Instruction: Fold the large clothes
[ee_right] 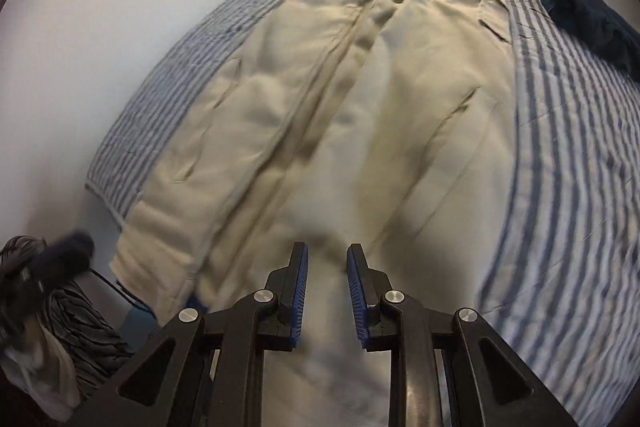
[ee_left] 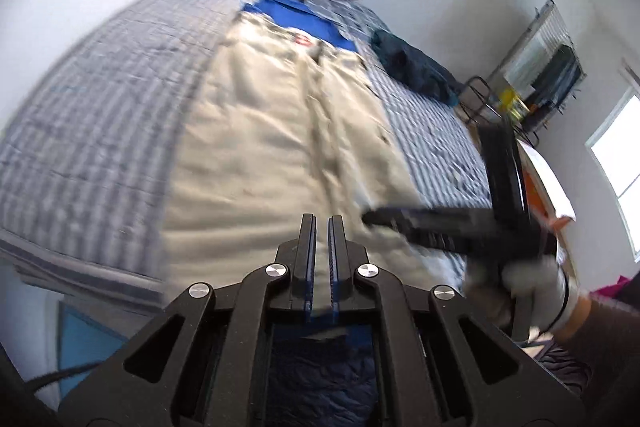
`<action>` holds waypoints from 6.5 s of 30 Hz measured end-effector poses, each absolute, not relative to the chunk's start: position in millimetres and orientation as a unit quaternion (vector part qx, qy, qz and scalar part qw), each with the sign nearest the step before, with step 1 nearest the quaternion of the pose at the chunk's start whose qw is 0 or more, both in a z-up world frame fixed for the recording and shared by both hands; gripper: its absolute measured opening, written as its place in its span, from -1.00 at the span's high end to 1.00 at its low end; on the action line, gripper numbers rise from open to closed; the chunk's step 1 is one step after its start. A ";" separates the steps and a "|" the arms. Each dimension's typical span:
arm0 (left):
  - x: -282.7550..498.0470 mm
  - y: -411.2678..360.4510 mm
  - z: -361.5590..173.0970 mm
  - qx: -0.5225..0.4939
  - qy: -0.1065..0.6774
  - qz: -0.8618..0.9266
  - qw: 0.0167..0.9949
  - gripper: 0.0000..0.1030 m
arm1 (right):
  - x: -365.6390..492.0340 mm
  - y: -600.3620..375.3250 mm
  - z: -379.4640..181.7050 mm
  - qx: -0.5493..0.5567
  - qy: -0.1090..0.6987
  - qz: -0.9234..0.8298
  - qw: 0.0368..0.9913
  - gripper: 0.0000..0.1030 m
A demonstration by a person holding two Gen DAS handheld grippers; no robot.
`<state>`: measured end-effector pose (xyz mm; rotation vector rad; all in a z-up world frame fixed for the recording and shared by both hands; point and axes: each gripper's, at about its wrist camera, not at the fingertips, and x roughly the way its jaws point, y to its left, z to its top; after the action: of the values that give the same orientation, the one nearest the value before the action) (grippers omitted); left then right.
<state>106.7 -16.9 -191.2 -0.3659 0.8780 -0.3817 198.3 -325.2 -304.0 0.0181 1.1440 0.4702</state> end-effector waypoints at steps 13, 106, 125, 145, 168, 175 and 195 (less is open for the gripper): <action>133.4 25.5 -215.6 -0.175 0.450 -0.207 0.851 0.49 | 149.5 -340.5 -275.7 0.026 0.501 0.199 0.842 0.57; 255.0 38.7 -198.8 -0.386 0.475 -0.244 0.752 0.76 | 239.8 -452.4 -254.3 0.416 0.440 0.224 0.764 0.74; 354.3 27.6 -279.4 -0.381 0.527 -0.141 0.746 0.76 | 338.7 -466.6 -318.3 0.431 0.491 0.124 0.747 0.73; 361.3 54.0 -261.4 -0.453 0.472 -0.178 0.735 -0.19 | 324.5 -480.5 -280.3 0.452 0.440 0.191 0.752 -0.57; 363.6 -49.2 -260.8 -0.048 0.451 -0.128 0.882 0.12 | 345.5 -373.0 -273.5 -0.026 0.435 0.105 0.894 0.24; 386.9 -47.1 -292.6 -0.060 0.472 -0.108 0.873 0.12 | 371.8 -368.2 -299.2 -0.084 0.459 0.077 0.881 0.31; 291.8 -38.9 -291.4 -0.056 0.462 -0.117 0.877 0.33 | 274.3 -375.8 -297.5 -0.038 0.471 0.047 0.880 0.26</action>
<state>291.8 -38.9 -291.4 -0.1161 0.9635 -0.2451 274.3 -375.8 -297.5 -0.0789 0.9824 0.0972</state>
